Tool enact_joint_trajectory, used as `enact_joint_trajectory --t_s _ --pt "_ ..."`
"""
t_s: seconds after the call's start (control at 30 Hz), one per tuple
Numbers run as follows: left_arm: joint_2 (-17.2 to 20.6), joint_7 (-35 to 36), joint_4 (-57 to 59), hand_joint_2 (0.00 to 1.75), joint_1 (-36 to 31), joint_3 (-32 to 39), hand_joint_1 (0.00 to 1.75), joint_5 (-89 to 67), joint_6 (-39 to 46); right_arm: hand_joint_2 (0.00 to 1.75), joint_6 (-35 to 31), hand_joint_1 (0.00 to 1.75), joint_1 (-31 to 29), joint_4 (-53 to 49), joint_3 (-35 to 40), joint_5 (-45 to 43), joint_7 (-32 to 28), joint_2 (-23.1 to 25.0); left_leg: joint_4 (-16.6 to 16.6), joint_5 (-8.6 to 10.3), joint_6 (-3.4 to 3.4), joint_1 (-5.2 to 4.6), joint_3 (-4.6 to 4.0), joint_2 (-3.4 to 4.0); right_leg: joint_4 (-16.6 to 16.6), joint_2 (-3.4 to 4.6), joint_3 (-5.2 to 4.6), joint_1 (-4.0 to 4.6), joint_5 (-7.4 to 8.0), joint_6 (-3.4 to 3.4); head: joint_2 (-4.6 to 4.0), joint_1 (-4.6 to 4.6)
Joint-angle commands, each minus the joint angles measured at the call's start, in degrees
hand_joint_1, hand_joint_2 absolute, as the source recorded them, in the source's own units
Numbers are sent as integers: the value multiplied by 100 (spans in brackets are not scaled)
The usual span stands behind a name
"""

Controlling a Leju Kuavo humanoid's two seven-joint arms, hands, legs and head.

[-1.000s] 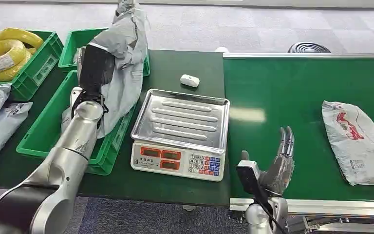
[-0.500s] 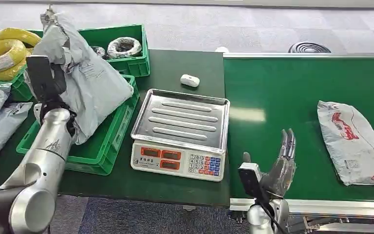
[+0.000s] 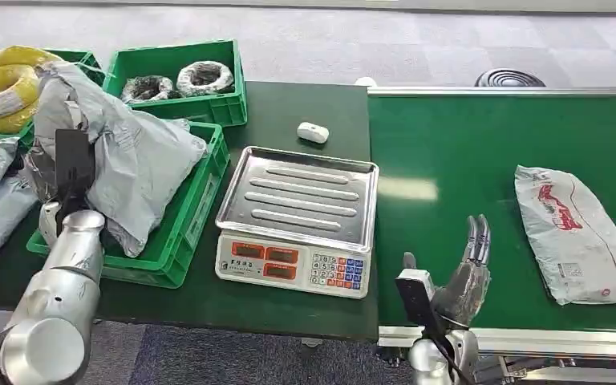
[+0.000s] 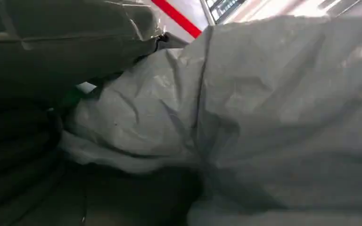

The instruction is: Moved the parcel from conveyor to table for the left to box.

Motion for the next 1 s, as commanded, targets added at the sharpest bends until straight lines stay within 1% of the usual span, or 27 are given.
enact_joint_trajectory --t_s 0.03,0.1,0.27,0.3,0.33,0.4,0.47,0.5,0.53,0.57,0.6,0.63,0.7,0.73,0.77,0.8,0.83,0.87,0.9,0.93,1.0 --pt "-428 -590 158 0 252 1564 0 -171 24 175 4 0 -147 306 -102 53 49 -50 -4 1 1 -1 6 5 -7 -14 9 1 1 3 2 0" --pt "-445 -648 146 0 150 1633 0 -224 24 175 4 0 -228 367 -103 95 104 -50 -4 2 1 0 5 4 -8 -21 11 2 1 3 2 2" --pt "-555 -1200 5 0 2 1743 0 -67 24 175 4 0 -254 404 -141 81 65 -50 -1 4 -1 1 -2 0 -5 -18 5 3 3 0 2 2" --pt "-653 -1200 -334 0 26 1637 0 -52 24 175 4 0 -269 427 -152 81 41 -50 -2 6 -1 1 -1 -7 -6 -31 11 3 2 1 2 -2" --pt "-726 -1200 -496 0 93 1549 0 -15 24 175 4 0 -286 452 -186 73 11 -50 4 4 -1 4 -6 -7 -4 -27 6 6 2 0 2 0" --pt "-726 -1200 -496 0 93 1549 0 -15 24 175 4 0 -286 452 -186 73 11 -50 2 6 -1 4 -5 -9 -5 -33 8 5 2 1 2 0" --pt "-834 -1200 -1035 0 216 1009 0 321 24 175 4 0 -317 410 -186 -62 -26 -50 2 5 -4 2 -2 -5 -4 -22 8 3 1 2 2 0" --pt "-881 -1200 -1324 0 354 660 0 537 24 175 4 0 -325 376 -152 -113 -26 -50 2 6 -3 1 -4 -4 -4 -30 8 3 0 3 2 0" --pt "-920 -1200 -1678 0 527 171 0 901 24 175 4 0 -303 91 -107 -162 -26 -50 3 4 -3 2 -5 1 -3 -22 5 3 1 3 2 0" --pt "-964 -1200 -1959 0 658 -63 0 1055 24 175 4 0 -296 -129 -65 -259 -26 -50 3 4 -3 3 -5 5 -4 -26 6 5 1 3 2 0" --pt "-1005 -1200 -2175 0 820 -441 0 1338 24 175 4 0 -258 -483 -41 -225 -26 -50 2 6 -4 -1 -9 -2 1 -14 -3 0 1 2 2 0" --pt "-1041 -1200 -2447 0 1007 -743 0 1583 24 175 4 0 -244 -866 -2 -381 -26 -50 6 4 -4 -2 -11 -2 2 -22 -4 -1 -1 3 2 0" --pt "-997 -1200 -2925 0 1343 -1424 0 2204 -101 175 4 0 -239 -1747 5 -523 -26 -50 7 4 -3 -8 -15 -7 7 -36 -7 -6 -6 4 0 0" --pt "-997 -1200 -2925 0 1343 -1424 0 2204 -101 175 4 0 -239 -1747 5 -523 -26 -50 8 5 -3 -10 -20 -7 11 -27 -15 -11 -4 4 2 0" --pt "-951 -1200 -3331 0 1546 -1733 0 2362 -57 175 4 0 -276 -2094 11 -618 -26 -50 5 5 -3 -8 -16 -3 6 -17 -12 -8 -1 3 2 -2" --pt "-915 -1200 -3529 0 1623 -1852 0 2520 -118 175 4 0 -284 -2239 -6 -605 -26 -50 9 3 -3 -7 -16 -1 7 -26 -8 -5 -3 4 0 0" --pt "-915 -1200 -3529 0 1623 -1852 0 2520 -118 175 4 0 -284 -2239 -6 -605 -26 -50 9 3 -3 -8 -19 1 8 -20 -13 -7 -2 3 2 0" --pt "-848 -1200 -3997 0 1768 -2073 0 2532 13 175 4 0 -292 -2454 -23 -596 -26 -50 7 4 -3 -7 -19 1 6 -19 -11 -6 0 3 2 2" --pt "-805 -1200 -4310 0 1842 -2205 0 2643 -26 175 4 0 -289 -2562 -43 -568 -26 -50 11 2 -3 -6 -21 4 8 -20 -13 -4 -1 3 2 -2" --pt "-778 -1200 -4485 0 1924 -2285 0 2708 -33 175 4 0 -284 -2587 -54 -564 -26 -50 10 3 -4 -6 -22 7 9 -14 -16 -4 0 2 2 2" --pt "-683 -1200 -5224 0 2119 -2564 0 2954 -147 175 4 0 -313 -2548 -99 -619 -26 -50 8 2 -5 -4 -18 8 5 -15 -11 -3 0 2 2 0"
